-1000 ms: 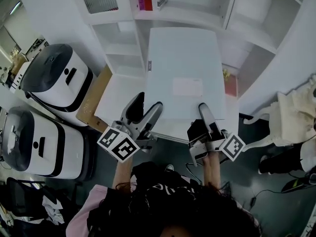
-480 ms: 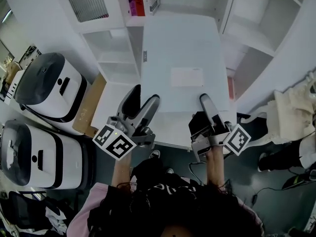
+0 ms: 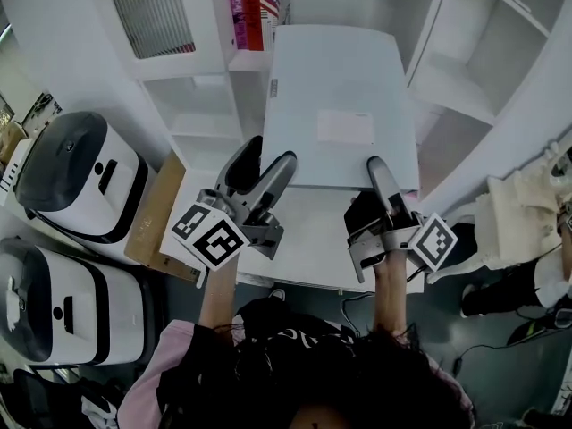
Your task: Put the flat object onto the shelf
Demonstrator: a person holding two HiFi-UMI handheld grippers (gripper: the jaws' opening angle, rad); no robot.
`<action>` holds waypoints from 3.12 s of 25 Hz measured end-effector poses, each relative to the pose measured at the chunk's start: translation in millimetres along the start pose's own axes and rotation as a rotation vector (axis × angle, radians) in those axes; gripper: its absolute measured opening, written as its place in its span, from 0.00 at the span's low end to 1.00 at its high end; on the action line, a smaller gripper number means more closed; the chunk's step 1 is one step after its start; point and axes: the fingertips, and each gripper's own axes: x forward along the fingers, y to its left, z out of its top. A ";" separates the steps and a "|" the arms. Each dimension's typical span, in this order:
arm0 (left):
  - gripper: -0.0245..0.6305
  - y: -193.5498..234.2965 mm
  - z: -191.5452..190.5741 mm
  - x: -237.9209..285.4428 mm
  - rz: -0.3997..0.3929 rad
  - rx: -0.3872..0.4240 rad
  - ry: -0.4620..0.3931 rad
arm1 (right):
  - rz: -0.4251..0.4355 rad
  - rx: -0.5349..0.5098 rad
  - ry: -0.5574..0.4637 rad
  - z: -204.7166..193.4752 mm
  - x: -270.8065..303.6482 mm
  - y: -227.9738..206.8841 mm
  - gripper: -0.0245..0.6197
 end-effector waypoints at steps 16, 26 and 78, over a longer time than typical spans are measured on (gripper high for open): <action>0.59 46.5 34.6 83.3 -0.060 0.041 0.029 | -0.116 0.064 -0.135 46.2 72.4 -21.2 0.50; 0.59 37.6 46.1 119.9 -0.149 0.349 0.055 | -0.137 0.123 -0.233 74.8 98.3 -34.3 0.50; 0.59 75.7 -2.9 166.3 0.018 0.493 0.143 | -0.114 -0.299 -0.099 82.7 109.1 -35.5 0.52</action>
